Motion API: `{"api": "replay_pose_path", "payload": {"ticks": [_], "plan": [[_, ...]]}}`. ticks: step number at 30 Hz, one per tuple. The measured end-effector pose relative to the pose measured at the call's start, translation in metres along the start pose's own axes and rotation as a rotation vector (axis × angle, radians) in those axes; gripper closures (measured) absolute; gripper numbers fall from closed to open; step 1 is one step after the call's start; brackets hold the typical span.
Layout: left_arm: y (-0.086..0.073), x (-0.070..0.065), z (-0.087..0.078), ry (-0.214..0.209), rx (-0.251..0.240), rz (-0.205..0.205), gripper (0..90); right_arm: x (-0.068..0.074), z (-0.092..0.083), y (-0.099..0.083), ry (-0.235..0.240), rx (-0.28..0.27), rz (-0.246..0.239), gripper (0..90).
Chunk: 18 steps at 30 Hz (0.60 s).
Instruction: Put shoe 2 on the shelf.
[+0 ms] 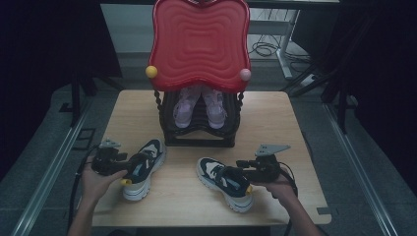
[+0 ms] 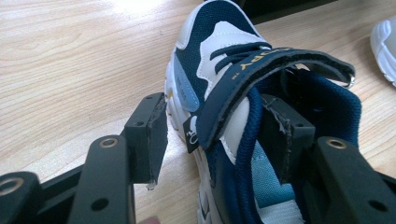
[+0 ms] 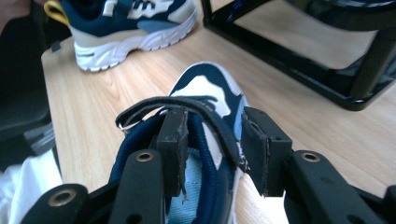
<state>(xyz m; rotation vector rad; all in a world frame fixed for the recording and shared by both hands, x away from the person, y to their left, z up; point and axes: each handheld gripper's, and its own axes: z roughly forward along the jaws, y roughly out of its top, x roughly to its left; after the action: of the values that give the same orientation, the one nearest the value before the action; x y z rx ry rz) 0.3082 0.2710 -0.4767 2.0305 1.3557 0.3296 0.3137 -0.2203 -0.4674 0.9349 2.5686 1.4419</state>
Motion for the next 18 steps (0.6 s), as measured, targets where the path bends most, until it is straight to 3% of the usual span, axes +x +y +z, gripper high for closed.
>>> {"api": "replay_pose_path", "payload": {"ticks": [6, 14, 18], "plan": [[0.001, 0.001, 0.004, 0.003, 0.013, 0.001, 46.4, 0.0, 0.009, 0.005, 0.009, 0.044, -0.014, 60.9], [0.002, 0.002, 0.006, -0.011, 0.025, 0.012, 49.9, 0.0, 0.02, 0.01, -0.029, 0.132, -0.04, 61.1], [0.004, 0.002, 0.007, -0.024, 0.038, 0.024, 53.7, -0.001, 0.022, 0.012, -0.029, 0.15, -0.04, 61.7]]}}
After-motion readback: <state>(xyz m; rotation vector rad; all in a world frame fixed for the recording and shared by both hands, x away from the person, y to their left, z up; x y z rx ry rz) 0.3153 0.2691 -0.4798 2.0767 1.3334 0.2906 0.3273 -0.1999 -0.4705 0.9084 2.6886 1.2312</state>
